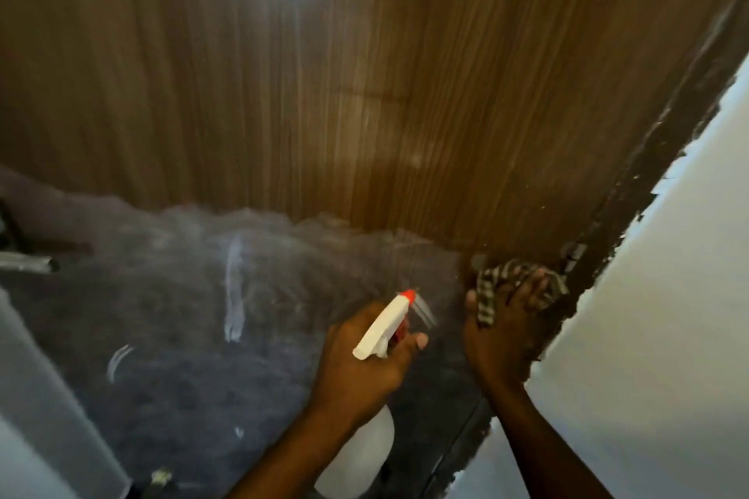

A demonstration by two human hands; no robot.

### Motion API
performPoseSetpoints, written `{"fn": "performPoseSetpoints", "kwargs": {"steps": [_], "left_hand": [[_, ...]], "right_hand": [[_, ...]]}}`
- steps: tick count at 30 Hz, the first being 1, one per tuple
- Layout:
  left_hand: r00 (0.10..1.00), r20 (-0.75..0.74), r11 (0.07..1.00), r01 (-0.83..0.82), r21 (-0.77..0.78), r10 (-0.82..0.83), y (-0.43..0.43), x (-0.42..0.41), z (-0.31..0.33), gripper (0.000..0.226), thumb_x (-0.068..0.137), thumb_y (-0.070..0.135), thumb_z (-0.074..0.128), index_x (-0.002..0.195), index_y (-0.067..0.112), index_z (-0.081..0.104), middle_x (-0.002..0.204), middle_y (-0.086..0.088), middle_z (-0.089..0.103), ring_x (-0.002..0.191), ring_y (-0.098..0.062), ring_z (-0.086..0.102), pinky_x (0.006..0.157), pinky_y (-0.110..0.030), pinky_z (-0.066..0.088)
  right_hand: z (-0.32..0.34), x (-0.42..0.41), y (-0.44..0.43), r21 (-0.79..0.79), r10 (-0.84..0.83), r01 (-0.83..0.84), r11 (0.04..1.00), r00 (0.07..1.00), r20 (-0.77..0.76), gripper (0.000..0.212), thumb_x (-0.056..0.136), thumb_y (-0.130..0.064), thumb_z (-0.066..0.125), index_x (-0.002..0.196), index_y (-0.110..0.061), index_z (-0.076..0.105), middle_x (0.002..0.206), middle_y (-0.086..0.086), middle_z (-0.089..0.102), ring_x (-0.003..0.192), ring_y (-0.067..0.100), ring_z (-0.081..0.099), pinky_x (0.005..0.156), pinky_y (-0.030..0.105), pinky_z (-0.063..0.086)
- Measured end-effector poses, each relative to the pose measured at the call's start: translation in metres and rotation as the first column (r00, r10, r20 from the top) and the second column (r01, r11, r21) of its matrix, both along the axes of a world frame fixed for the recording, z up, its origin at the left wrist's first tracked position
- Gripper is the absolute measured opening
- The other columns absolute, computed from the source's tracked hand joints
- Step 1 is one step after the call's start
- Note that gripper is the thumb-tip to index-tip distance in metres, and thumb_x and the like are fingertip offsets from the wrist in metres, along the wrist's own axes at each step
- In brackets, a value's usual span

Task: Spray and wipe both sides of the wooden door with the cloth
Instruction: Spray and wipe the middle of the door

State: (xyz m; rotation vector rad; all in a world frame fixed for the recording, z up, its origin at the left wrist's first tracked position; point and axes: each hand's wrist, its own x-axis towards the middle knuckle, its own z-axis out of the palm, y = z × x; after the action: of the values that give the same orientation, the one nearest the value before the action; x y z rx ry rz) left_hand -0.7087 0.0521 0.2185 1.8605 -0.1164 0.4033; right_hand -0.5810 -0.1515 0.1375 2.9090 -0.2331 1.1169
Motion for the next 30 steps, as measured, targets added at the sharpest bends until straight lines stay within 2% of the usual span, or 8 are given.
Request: {"fn": "performPoseSetpoints", "kwargs": {"steps": [2, 4, 6, 9, 16, 19, 26, 30], "left_hand": [[0.999, 0.021, 0.998, -0.034, -0.048, 0.035, 0.004, -0.003, -0.006, 0.027, 0.075, 0.031, 0.075, 0.098, 0.023, 0.064, 0.073, 0.01, 0.061, 0.072, -0.004, 0.061, 0.062, -0.009, 0.046], [0.996, 0.054, 0.995, -0.067, -0.08, 0.071, 0.007, -0.007, -0.012, 0.027, 0.074, 0.028, 0.076, 0.098, 0.021, 0.065, 0.071, 0.008, 0.061, 0.072, -0.003, 0.06, 0.061, -0.008, 0.044], [0.991, 0.073, 0.99, -0.101, -0.096, 0.108, 0.011, -0.009, -0.018, 0.026, 0.074, 0.029, 0.076, 0.095, 0.022, 0.064, 0.073, 0.006, 0.062, 0.074, -0.003, 0.061, 0.061, -0.007, 0.045], [0.993, 0.059, 0.992, -0.101, -0.082, 0.106, 0.021, -0.013, -0.025, 0.028, 0.074, 0.036, 0.074, 0.097, 0.027, 0.062, 0.076, 0.006, 0.063, 0.078, -0.003, 0.061, 0.064, -0.01, 0.049], [0.984, 0.058, 0.985, -0.168, -0.039, 0.17, 0.052, -0.017, -0.026, 0.021, 0.075, 0.038, 0.073, 0.083, 0.037, 0.054, 0.078, 0.008, 0.062, 0.079, -0.004, 0.062, 0.066, -0.011, 0.052], [0.977, 0.085, 0.98, -0.19, -0.057, 0.194, 0.058, -0.018, -0.021, 0.023, 0.074, 0.032, 0.075, 0.081, 0.037, 0.054, 0.075, 0.009, 0.062, 0.079, 0.001, 0.061, 0.063, -0.008, 0.049], [0.971, 0.115, 0.978, -0.207, -0.024, 0.209, 0.079, -0.01, -0.023, 0.026, 0.073, 0.04, 0.074, 0.091, 0.028, 0.059, 0.074, 0.011, 0.06, 0.074, -0.006, 0.062, 0.063, -0.014, 0.051], [0.964, 0.142, 0.975, -0.219, -0.041, 0.223, 0.097, -0.007, -0.025, 0.021, 0.074, 0.038, 0.074, 0.084, 0.026, 0.06, 0.067, 0.01, 0.06, 0.069, -0.006, 0.062, 0.059, -0.012, 0.047]], "right_hand": [[0.026, 0.01, 0.042, 0.112, 0.01, -0.022, 0.993, 0.995, 0.104, 0.078, 0.098, -0.06, 0.029, 0.155, -0.01, 0.011, 0.16, 0.025, 0.003, 0.148, 0.045, 0.003, 0.117, 0.065, 0.006], [0.022, 0.022, 0.063, -0.153, 0.29, -0.269, 0.951, 0.947, 0.138, 0.082, 0.092, -0.063, 0.041, 0.157, -0.021, 0.014, 0.163, 0.018, 0.0, 0.15, 0.039, -0.005, 0.118, 0.059, -0.006], [0.001, 0.026, 0.061, -0.423, 0.585, -0.512, 0.748, 0.81, 0.053, 0.084, 0.087, -0.057, 0.056, 0.155, -0.025, 0.019, 0.165, 0.009, -0.001, 0.151, 0.032, -0.003, 0.119, 0.055, -0.007], [-0.024, 0.028, 0.028, -0.56, 0.704, -0.597, 0.574, 0.709, -0.035, 0.075, 0.09, -0.049, 0.051, 0.156, -0.032, 0.018, 0.165, 0.0, 0.003, 0.149, 0.026, 0.019, 0.121, 0.05, 0.001], [0.031, 0.026, 0.073, -0.116, 0.314, -0.292, 0.949, 0.883, 0.349, 0.074, 0.096, -0.059, 0.038, 0.156, -0.022, 0.015, 0.16, 0.02, 0.018, 0.149, 0.039, 0.011, 0.118, 0.061, 0.006], [0.05, 0.031, 0.127, -0.23, 0.462, -0.403, 0.886, 0.816, 0.347, 0.07, 0.097, -0.061, 0.037, 0.154, -0.022, 0.026, 0.16, 0.013, 0.019, 0.149, 0.034, 0.013, 0.119, 0.057, 0.002], [0.01, 0.035, 0.09, -0.69, 0.726, -0.532, 0.491, 0.688, -0.013, 0.076, 0.087, -0.054, 0.06, 0.153, -0.03, 0.031, 0.162, 0.002, 0.021, 0.139, 0.024, 0.037, 0.119, 0.046, 0.011], [0.026, 0.029, 0.081, -0.602, 0.697, -0.518, 0.608, 0.711, 0.092, 0.071, 0.089, -0.049, 0.056, 0.153, -0.032, 0.03, 0.164, 0.0, 0.015, 0.137, 0.027, 0.041, 0.12, 0.045, 0.011]]}}
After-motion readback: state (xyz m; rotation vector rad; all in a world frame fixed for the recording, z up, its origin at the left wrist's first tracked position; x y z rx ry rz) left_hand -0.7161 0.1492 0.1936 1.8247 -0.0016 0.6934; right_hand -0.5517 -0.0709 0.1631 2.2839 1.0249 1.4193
